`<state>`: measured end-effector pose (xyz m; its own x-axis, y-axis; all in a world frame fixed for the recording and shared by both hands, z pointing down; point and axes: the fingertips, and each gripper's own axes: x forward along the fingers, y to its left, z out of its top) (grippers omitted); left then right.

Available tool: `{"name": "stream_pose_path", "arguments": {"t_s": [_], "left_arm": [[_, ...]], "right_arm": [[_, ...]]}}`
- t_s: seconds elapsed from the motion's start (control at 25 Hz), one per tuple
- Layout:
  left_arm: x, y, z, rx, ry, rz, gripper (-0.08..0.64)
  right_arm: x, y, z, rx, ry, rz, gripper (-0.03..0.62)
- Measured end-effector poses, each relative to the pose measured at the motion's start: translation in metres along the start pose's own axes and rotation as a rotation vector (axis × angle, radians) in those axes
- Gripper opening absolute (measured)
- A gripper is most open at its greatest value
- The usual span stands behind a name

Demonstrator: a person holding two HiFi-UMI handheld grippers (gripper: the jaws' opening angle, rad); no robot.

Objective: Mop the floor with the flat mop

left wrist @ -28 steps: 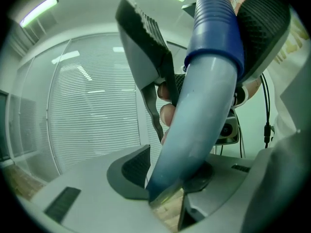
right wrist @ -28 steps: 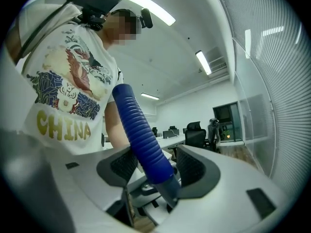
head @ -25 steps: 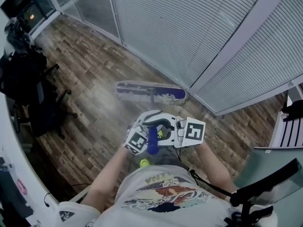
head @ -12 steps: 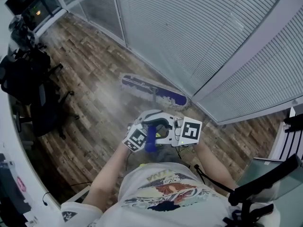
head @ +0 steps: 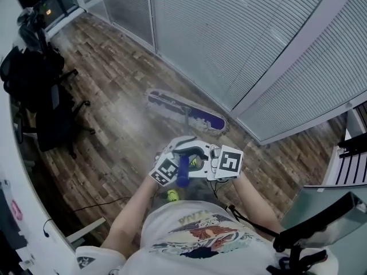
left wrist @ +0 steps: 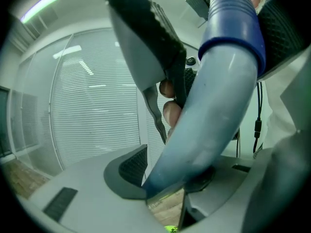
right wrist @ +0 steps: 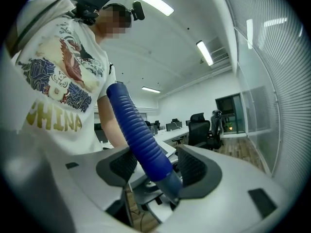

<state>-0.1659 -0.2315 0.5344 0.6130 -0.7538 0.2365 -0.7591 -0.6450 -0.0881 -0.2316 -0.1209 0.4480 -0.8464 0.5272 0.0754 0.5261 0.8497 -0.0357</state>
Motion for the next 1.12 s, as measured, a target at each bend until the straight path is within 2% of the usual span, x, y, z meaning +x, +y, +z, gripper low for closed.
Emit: {"name": "stream_pose_path", "arguments": {"t_s": [0.24,0.52,0.88,1.12], "left_arm": [[-0.055,-0.1,-0.018,-0.015,0.009,0.002,0.126],[-0.088,-0.182,-0.013,-0.04,0.018,0.054,0.126],[-0.074,-0.331,0.006,-0.045,0.039,0.153,0.13],[-0.074,-0.418,0.006,-0.083,0.046,0.205,0.133]], "right_arm": [[0.024,0.111,-0.016,0.024,0.028,0.018,0.249],[0.025,0.206,-0.012,0.028,0.028,0.083,0.249],[-0.048,0.355,-0.013,0.018,-0.048,0.164,0.249],[-0.08,0.442,-0.034,0.01,0.027,0.241,0.25]]}}
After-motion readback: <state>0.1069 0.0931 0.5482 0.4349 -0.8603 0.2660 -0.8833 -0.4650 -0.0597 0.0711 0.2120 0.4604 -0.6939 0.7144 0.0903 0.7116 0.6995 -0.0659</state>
